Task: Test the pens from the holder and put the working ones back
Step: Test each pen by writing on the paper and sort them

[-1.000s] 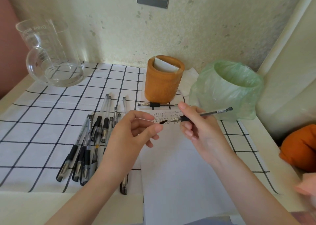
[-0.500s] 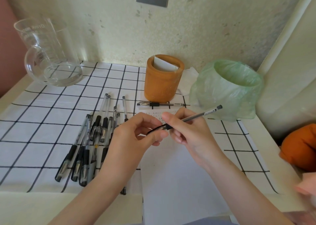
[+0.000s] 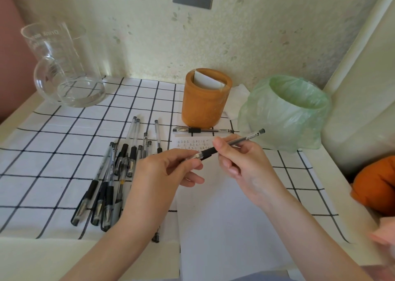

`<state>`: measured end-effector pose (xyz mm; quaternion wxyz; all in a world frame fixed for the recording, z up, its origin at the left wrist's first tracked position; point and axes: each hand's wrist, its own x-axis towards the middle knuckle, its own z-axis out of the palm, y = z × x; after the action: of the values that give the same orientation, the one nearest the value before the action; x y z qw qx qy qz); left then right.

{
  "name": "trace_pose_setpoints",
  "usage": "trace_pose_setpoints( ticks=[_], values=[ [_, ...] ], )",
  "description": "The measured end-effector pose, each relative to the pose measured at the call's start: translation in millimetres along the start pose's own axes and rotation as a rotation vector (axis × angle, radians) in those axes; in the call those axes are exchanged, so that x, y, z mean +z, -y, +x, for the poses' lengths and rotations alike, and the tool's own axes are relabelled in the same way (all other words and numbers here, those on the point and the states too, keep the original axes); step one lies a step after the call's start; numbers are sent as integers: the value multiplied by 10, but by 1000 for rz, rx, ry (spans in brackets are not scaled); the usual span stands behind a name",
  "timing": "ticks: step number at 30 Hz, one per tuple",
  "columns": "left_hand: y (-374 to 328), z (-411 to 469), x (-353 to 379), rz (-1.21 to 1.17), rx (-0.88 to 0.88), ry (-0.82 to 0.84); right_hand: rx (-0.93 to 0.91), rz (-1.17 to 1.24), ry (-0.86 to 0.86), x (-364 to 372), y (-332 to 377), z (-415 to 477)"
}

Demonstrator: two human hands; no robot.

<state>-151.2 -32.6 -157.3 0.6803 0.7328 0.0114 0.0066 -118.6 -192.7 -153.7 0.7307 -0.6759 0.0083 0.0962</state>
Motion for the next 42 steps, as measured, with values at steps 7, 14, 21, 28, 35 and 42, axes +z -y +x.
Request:
trace_pose_setpoints(
  ticks=[7, 14, 21, 28, 35, 42],
  values=[
    [92, -12, 33, 42, -24, -19, 83, 49, 76, -8, -27, 29],
    [119, -12, 50, 135, -1, 48, 82, -50, 58, 35, -71, 5],
    [118, 34, -104, 732, 147, -38, 193, 231, -69, 96, -108, 134],
    [222, 86, -203, 1290, 65, -113, 300, 439, 53, 58, -47, 260],
    [267, 123, -158, 1455, 57, -97, 283, 208, 6, -13, -92, 364],
    [272, 165, -157, 1398, 62, -147, 247, 330, 0, 1, -92, 423]
  ],
)
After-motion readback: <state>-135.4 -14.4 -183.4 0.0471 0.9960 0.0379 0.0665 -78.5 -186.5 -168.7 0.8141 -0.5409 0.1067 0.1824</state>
